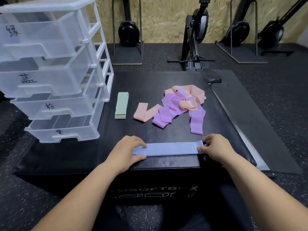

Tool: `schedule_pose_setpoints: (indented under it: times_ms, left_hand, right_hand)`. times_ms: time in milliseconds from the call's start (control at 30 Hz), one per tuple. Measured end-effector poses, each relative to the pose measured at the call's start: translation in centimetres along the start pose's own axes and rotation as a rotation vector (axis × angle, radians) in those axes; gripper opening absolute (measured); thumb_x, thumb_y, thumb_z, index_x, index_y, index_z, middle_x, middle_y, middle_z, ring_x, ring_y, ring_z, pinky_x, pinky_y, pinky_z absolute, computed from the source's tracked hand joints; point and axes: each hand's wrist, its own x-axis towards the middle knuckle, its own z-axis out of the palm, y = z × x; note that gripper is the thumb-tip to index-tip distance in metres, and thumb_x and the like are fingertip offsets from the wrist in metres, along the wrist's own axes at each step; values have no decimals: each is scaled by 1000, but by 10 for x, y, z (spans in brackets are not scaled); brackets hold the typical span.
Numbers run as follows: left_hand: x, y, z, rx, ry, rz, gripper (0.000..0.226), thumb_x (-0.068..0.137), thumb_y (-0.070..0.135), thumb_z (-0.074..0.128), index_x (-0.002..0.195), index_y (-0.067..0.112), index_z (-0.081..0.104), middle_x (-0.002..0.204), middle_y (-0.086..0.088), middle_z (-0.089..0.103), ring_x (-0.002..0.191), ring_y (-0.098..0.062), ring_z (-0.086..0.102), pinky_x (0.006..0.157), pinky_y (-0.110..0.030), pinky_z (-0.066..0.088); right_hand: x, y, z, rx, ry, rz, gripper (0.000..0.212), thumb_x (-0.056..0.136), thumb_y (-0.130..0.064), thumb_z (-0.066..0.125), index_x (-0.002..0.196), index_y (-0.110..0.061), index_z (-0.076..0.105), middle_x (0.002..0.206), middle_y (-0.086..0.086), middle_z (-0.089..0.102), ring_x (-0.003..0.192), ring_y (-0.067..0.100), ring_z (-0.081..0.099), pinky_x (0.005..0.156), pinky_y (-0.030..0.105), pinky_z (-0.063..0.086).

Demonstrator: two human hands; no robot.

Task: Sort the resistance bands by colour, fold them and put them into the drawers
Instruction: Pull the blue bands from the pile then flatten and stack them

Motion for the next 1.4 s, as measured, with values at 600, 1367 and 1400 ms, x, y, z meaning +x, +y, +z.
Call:
schedule_pose_setpoints:
  times_ms: [600,1367,1400]
  left_hand:
    - [14,57,4,-93,61,26,33,88,37,80,120,34,73,120,21,65,113,-3,55,101,-23,44]
    - [35,100,-8,-887,216,-590,14,86,5,75,100,8,73,98,-11,78,72,-13,75,87,-39,66]
    - [34,98,-11,-900,215,-583,14,86,5,74,100,7,73,100,-13,78,71,-13,74,86,-38,66]
  right_hand:
    - [-29,-27,-5,623,55,-133,18,80,-8,86,94,-15,79,71,-2,70,63,15,61,75,43,58]
    - [-64,-71,46,284,63,-581,85,74,-33,93,146,-44,48,131,-31,60,121,0,54,98,23,47]
    - [-59,-71,48,228,10,-587,93,74,-36,93,151,-45,42,136,-31,56,126,-1,50,103,24,44]
